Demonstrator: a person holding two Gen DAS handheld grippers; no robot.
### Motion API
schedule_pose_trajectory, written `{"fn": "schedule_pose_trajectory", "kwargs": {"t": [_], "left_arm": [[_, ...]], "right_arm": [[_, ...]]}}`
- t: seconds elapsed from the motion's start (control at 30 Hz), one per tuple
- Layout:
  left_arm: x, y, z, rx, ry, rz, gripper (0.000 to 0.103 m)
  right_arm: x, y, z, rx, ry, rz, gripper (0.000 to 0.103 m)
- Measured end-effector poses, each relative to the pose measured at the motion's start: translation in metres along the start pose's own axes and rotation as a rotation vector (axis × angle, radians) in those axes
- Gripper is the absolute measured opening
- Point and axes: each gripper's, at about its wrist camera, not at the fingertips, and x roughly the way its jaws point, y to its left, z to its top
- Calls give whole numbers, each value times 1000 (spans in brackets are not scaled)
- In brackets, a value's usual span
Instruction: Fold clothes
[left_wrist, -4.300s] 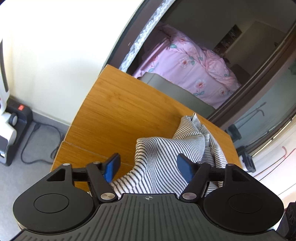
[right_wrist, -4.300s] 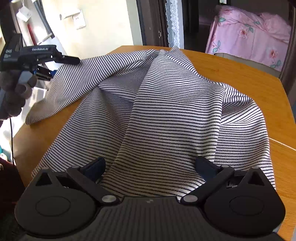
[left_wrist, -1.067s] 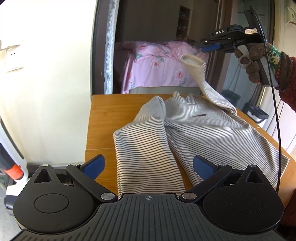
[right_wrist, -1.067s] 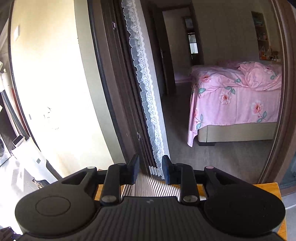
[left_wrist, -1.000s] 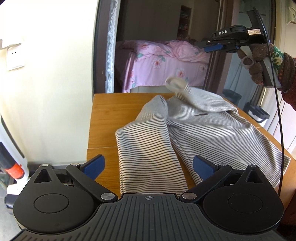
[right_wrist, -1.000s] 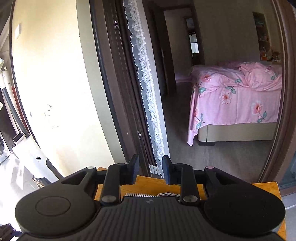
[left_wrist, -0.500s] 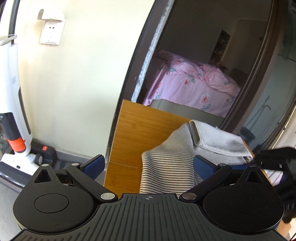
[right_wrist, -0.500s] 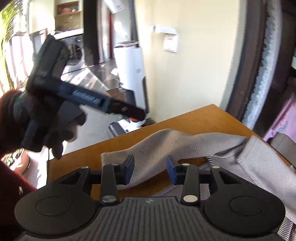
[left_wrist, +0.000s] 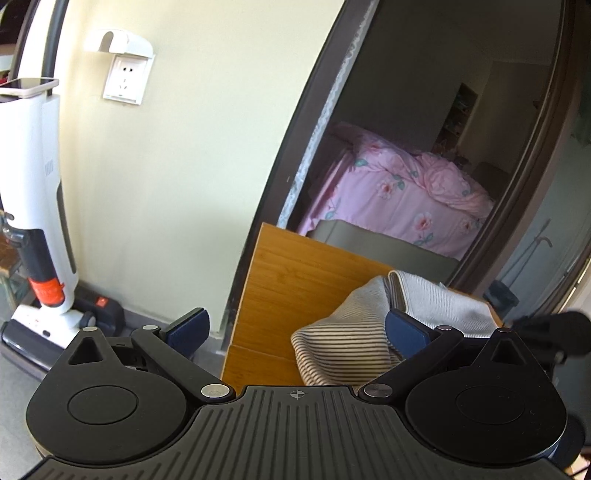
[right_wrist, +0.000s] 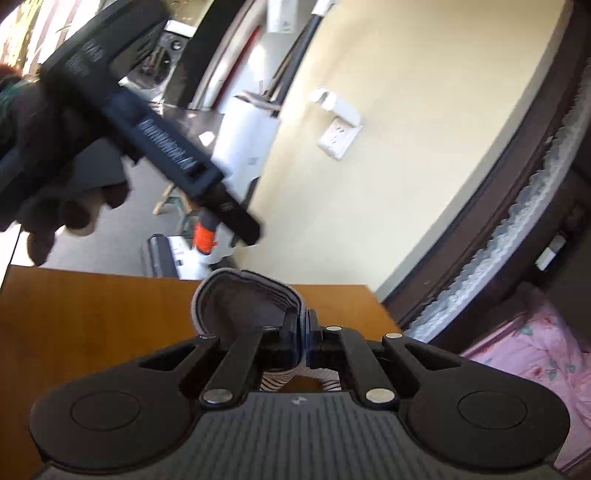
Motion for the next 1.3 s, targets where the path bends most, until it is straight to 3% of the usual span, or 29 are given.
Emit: {"fn": "schedule_pose_trajectory", "kwargs": {"t": [0.1,0.27,0.53,0.7,0.83,1.03,1.07,1.17,1.3], "left_arm": [[7,-9,0,-3,13,-21,103],[27,-42,-4,35,52,-82,103],[61,-104,-17,148,129,-181,103],[79,-134,-28,201,180,-222,103],[86,-148,-37,222,208,-244,103],[91,-156,-43,259,227,-248,103],[91,-154,-43,260,229,-245,103],[93,-149,-43,253,236,-229,103],[98,-143,-40,236,236,-199,103]], "right_arm": [[-15,-83,8,123,-24,-168,4],[-38,-175,-29,311,-7,-306,4],[-68,-207,-138,377,132,-449,4],[-81,-215,-181,554,166,-412,14],[-80,-221,-212,796,163,-299,29],[-32,-214,-252,1041,235,-169,47],[-21,-207,-255,1048,260,-147,46],[-6,-189,-238,947,270,-107,4],[-15,-217,-196,869,125,-165,4]]}}
